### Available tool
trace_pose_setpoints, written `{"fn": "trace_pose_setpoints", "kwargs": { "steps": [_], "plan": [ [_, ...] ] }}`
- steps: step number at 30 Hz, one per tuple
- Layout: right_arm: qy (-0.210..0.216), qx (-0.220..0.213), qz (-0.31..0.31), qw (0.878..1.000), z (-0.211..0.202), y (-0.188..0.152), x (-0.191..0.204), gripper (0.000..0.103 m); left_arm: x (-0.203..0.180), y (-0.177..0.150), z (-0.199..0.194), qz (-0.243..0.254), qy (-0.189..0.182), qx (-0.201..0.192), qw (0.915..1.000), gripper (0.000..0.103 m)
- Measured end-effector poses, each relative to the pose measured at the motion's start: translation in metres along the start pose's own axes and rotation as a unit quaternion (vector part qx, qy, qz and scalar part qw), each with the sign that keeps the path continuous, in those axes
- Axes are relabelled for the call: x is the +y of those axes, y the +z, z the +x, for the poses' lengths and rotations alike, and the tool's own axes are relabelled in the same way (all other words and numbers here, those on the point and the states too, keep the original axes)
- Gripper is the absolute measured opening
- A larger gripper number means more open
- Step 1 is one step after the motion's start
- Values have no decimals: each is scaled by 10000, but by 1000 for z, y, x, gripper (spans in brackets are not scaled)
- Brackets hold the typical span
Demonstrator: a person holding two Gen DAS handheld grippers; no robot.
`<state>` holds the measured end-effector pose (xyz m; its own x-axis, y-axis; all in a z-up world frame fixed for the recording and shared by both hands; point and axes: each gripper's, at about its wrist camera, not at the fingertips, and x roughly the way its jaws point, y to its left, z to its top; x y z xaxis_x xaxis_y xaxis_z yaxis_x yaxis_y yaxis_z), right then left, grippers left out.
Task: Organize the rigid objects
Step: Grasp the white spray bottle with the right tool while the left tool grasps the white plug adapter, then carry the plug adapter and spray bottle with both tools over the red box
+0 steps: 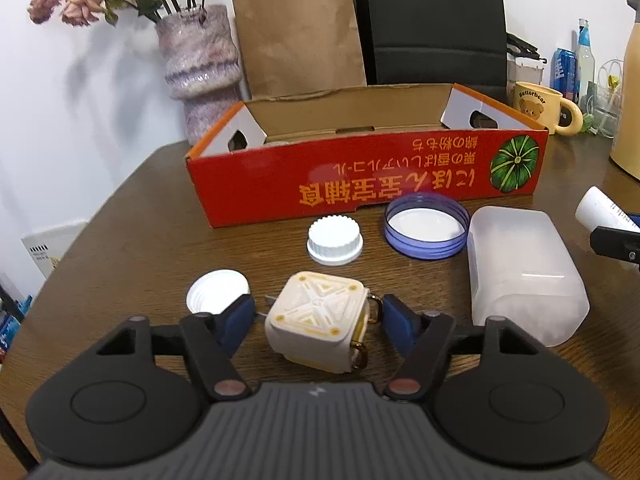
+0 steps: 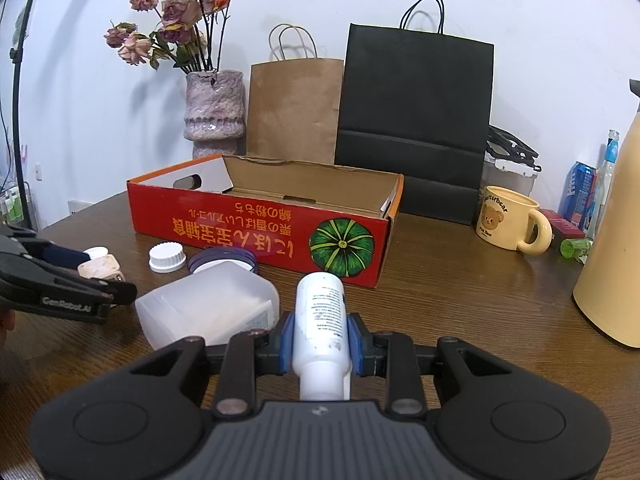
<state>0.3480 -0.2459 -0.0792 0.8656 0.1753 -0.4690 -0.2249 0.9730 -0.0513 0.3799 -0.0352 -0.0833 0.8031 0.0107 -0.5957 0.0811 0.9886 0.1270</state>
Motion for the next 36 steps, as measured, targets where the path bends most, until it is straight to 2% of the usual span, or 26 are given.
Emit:
{"fn": "trace_pose_setpoints", "kwargs": {
  "steps": [10, 17, 36],
  "plan": [
    [1, -38, -5, 10000, -2, 0, 1, 27, 0, -1, -4, -18, -41, -85, 10000, 70],
    [-17, -137, 29, 9999, -7, 0, 2, 27, 2, 0, -18, -142, 75, -372, 9992, 70],
    [82, -422, 189, 9989, -23, 9, 20, 27, 2, 6, -48, -247, 237, -852, 9958, 70]
  ]
}}
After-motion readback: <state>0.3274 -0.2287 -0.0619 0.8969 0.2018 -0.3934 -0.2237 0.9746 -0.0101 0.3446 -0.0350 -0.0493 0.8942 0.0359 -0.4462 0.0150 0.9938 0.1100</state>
